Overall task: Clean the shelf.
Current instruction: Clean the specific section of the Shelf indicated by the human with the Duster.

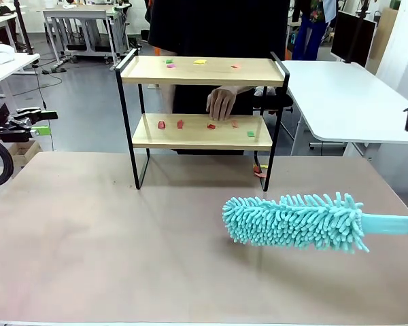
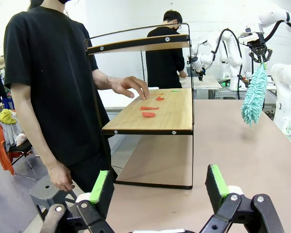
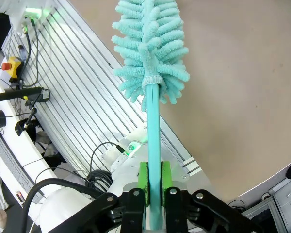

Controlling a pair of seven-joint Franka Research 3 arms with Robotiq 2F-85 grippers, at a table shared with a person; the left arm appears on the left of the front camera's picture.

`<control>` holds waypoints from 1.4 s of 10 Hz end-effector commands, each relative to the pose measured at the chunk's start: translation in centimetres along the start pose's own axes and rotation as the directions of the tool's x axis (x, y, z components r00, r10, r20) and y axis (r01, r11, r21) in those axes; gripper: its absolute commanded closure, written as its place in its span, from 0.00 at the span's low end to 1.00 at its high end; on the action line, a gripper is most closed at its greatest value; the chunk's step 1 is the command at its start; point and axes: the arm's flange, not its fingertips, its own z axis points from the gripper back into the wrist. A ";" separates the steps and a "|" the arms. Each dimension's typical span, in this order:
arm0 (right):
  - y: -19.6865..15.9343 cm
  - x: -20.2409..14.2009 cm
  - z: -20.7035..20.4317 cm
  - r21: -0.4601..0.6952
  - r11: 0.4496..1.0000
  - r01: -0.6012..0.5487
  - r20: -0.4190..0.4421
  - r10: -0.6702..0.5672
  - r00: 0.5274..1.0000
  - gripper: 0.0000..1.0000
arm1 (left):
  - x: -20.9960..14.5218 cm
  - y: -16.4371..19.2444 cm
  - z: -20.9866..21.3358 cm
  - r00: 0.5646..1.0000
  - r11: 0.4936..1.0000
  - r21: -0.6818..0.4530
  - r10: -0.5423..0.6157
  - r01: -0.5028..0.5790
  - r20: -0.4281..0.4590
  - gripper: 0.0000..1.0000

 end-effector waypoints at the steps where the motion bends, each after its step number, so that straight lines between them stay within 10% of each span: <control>1: 0.0 0.2 0.1 -0.011 1.000 0.000 0.007 0.000 1.000 0.87 | 0.1 -0.1 0.0 1.000 1.000 -0.003 -0.005 0.005 -0.007 0.00; 9: 0.0 0.0 0.0 0.000 1.000 0.000 0.000 0.000 1.000 0.87 | 0.1 -0.1 0.0 1.000 1.000 -0.003 -0.005 0.005 -0.007 0.00; 14: 7.3 6.0 -2.8 0.089 0.994 -0.055 0.224 0.034 0.974 0.87 | 0.1 -0.1 0.0 1.000 1.000 -0.003 -0.005 0.005 -0.007 0.00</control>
